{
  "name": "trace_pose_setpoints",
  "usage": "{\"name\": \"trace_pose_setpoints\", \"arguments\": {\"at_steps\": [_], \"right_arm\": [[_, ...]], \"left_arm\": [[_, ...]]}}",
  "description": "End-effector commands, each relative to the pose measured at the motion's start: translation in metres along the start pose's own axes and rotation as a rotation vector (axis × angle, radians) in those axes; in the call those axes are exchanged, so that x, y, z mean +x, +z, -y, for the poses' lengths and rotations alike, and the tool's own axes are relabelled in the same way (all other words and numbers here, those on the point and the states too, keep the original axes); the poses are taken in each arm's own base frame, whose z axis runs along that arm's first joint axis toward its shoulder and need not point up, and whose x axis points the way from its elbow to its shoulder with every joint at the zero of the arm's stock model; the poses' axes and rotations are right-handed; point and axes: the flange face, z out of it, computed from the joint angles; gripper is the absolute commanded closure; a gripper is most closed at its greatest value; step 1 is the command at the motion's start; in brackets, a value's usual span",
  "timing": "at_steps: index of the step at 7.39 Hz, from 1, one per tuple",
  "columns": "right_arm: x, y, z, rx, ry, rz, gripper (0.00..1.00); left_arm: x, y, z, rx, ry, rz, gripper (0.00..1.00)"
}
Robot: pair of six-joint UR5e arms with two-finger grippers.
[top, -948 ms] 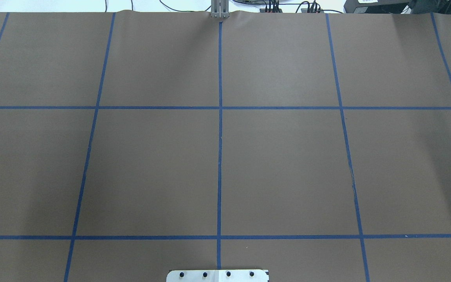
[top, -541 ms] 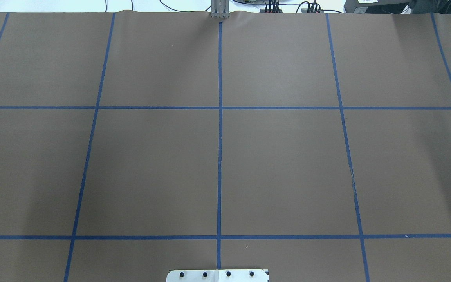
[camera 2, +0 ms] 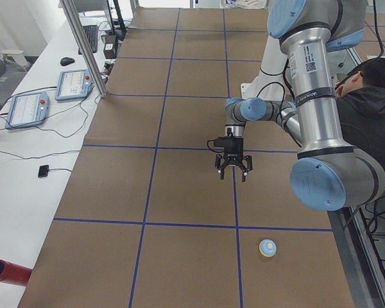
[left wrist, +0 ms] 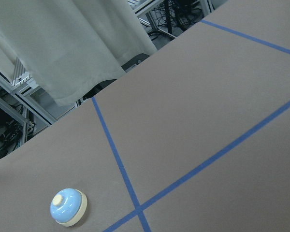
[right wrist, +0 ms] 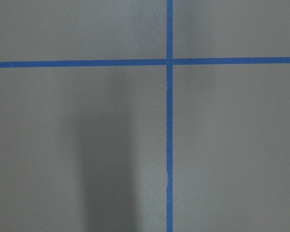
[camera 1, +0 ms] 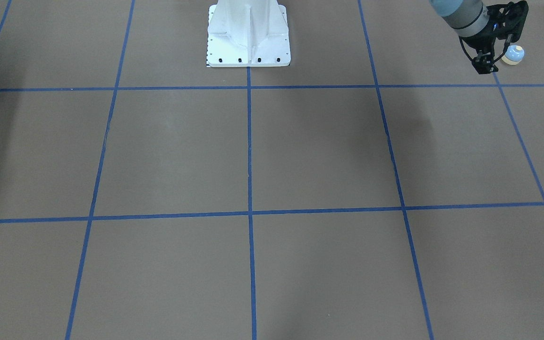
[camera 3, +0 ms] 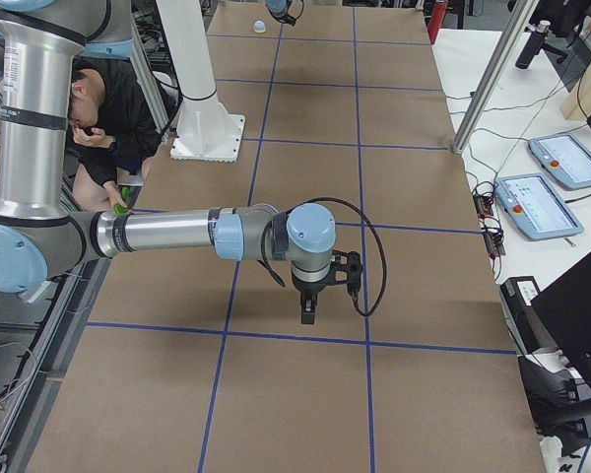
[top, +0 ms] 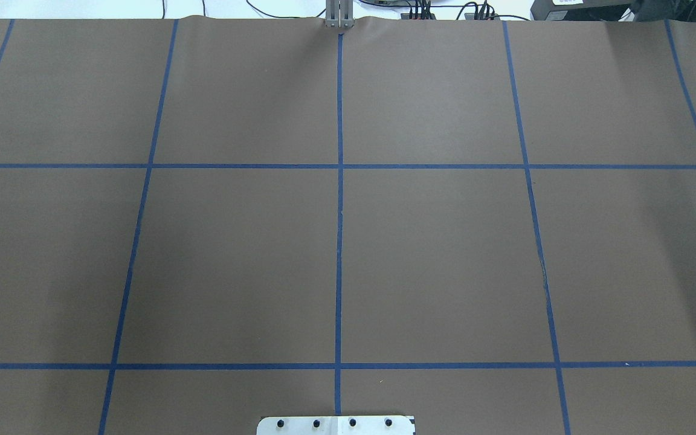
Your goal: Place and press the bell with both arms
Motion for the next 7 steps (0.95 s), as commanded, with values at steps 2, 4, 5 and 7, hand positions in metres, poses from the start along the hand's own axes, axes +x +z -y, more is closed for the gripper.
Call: {"name": "trace_pose_setpoints", "arguments": {"at_steps": [2,4,5,7], "right_arm": [[0.001,0.000,0.001,0.000,0.000,-0.008,0.00],[0.002,0.001,0.000,-0.001,0.000,-0.011,0.00],[0.002,0.001,-0.001,-0.002,0.001,-0.008,0.00],[0.002,0.001,0.000,-0.001,0.000,-0.011,0.00]], "left_arm": [[-0.048,0.034,-0.035,0.104,-0.207,0.027,0.00],[-0.051,0.067,-0.058,0.122,-0.295,0.015,0.00],[-0.057,0.090,-0.071,0.136,-0.296,0.006,0.00],[-0.071,0.124,-0.077,0.133,-0.312,-0.015,0.00]]}}
